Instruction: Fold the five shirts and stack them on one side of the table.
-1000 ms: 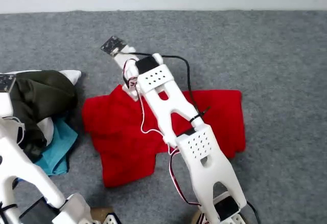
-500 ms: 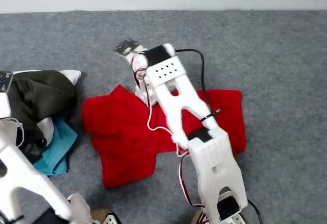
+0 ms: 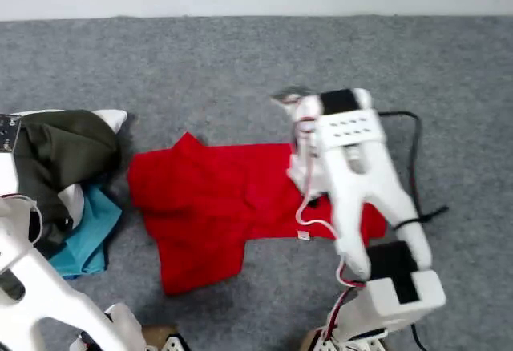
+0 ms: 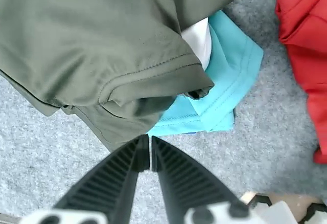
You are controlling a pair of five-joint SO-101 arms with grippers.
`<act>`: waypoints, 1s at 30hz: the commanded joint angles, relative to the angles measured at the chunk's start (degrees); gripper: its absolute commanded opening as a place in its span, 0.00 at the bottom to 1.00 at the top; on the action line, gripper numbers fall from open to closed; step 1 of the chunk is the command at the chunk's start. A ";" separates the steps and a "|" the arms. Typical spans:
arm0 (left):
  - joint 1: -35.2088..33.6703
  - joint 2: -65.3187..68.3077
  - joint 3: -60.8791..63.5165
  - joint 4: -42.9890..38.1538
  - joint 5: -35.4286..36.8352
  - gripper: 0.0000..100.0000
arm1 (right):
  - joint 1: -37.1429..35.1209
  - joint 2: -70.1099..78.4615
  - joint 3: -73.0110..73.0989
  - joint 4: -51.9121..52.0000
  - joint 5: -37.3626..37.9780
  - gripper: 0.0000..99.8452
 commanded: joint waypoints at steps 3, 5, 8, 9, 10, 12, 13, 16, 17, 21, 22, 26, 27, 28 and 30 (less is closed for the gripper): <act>0.35 -1.05 -0.22 1.58 0.18 0.01 | 9.89 -3.65 7.38 -3.74 2.64 0.17; 0.44 -1.05 -0.22 1.58 0.18 0.01 | 11.65 -3.74 10.99 -6.20 5.63 0.17; 0.44 -1.05 -0.22 1.58 0.18 0.01 | 13.41 -3.65 16.79 -11.56 8.00 0.17; 0.44 -1.05 -0.22 1.58 0.18 0.01 | 14.02 -3.65 18.37 -13.41 8.62 0.17; 0.44 -1.05 -0.22 1.58 0.18 0.01 | 14.46 -3.65 19.78 -15.08 9.14 0.16; 0.44 -1.05 -0.22 1.58 0.18 0.01 | 14.73 -3.65 22.24 -17.89 10.02 0.16; 0.44 -1.05 -0.22 1.58 0.18 0.01 | 14.73 -3.65 23.30 -19.03 10.02 0.16; 0.44 -1.05 -0.22 1.49 0.18 0.01 | 14.46 -3.56 26.11 -22.73 10.02 0.11; 0.44 -1.05 -0.22 1.49 0.18 0.01 | 14.55 -3.56 26.90 -23.87 10.02 0.09; 0.44 -1.05 0.66 1.49 0.18 0.01 | 14.64 -3.47 28.84 -26.15 10.02 0.08; 0.44 -1.05 1.27 1.49 0.18 0.01 | 14.64 -3.47 29.01 -26.51 10.02 0.09; 0.44 -1.41 4.18 1.49 0.09 0.01 | 14.81 -1.01 29.19 -27.03 10.02 0.11; 0.44 -1.41 4.62 1.49 0.09 0.01 | 14.81 0.22 29.19 -27.03 10.02 0.11; 0.44 -1.41 4.88 1.49 0.09 0.01 | 14.81 1.63 29.10 -27.03 10.11 0.11; 0.44 -1.49 4.97 1.49 0.09 0.01 | 14.81 4.26 28.92 -27.12 10.11 0.11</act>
